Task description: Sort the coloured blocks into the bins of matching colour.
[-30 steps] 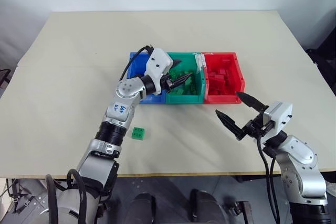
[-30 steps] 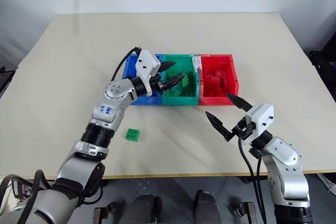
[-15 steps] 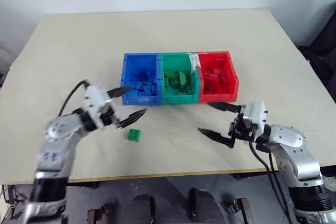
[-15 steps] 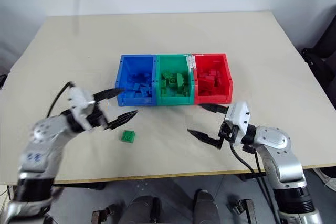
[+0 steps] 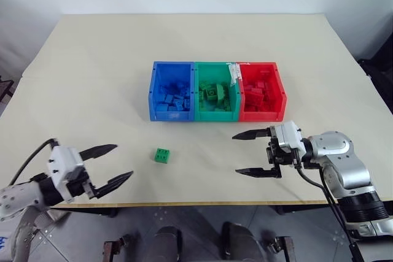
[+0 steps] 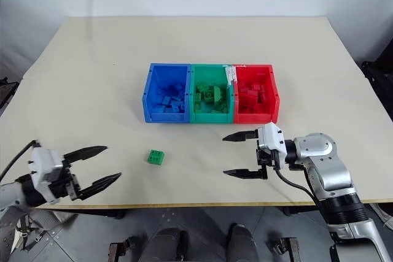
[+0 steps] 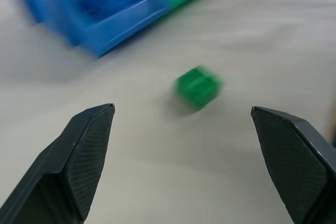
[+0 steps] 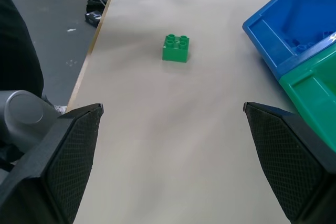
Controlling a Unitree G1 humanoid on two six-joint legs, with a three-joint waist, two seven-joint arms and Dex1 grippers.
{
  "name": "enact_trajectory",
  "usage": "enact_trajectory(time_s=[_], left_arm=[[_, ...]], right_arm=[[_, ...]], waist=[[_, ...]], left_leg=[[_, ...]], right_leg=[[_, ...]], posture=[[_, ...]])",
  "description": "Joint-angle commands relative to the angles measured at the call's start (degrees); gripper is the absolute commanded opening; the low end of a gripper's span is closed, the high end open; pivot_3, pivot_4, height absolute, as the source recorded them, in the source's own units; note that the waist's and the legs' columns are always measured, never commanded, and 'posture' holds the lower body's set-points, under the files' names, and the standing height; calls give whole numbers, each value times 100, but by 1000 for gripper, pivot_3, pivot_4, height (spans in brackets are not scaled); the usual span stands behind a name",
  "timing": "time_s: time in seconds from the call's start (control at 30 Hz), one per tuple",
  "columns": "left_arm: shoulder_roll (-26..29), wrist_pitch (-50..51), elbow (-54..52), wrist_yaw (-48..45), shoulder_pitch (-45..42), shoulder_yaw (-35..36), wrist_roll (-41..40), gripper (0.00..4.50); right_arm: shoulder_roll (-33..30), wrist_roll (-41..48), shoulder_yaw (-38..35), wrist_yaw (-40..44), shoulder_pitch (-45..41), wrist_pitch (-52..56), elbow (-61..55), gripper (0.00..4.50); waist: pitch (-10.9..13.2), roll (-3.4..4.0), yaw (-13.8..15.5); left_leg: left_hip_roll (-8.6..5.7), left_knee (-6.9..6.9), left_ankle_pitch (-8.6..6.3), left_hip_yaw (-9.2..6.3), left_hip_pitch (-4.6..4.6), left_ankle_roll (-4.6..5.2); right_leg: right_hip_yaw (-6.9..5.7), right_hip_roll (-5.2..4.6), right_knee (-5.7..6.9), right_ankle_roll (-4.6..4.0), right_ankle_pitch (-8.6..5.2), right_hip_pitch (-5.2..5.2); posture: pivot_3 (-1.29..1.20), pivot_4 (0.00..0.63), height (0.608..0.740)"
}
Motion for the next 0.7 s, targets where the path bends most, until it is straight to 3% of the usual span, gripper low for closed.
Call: enact_trajectory(time_s=[0.03,0.27,0.57,0.7], left_arm=[[228,-339,400,-464,-526,-797,462,4380],[136,-1235,2695,-1110,-2506,-2148,1424,4380],[-286,-1610,3575,-1634,-3426,-2651,1493,4380],[-321,-1835,3948,-1612,-3569,-2761,1684,3552]], right_arm=[[-75,24,-26,165,-23,-27,-15,4500],[-253,9,-119,115,100,161,-275,4500],[-430,82,-285,-200,618,479,-850,4500],[-432,81,-305,-316,739,563,-1016,4500]], waist=[[0,0,-8],[0,0,-9],[0,-1,-6],[-1,-1,-10]], left_leg=[[0,0,0,1,1,0],[-3,-1,1,9,-1,0],[-4,0,-5,25,-6,10],[-1,1,-5,28,-2,9]], right_leg=[[0,0,1,0,0,0],[0,4,9,0,0,-8],[-10,0,6,1,1,-14],[-10,0,8,2,1,-14]], posture=[[0,150,740],[0,150,740],[0,150,740],[0,150,740]])
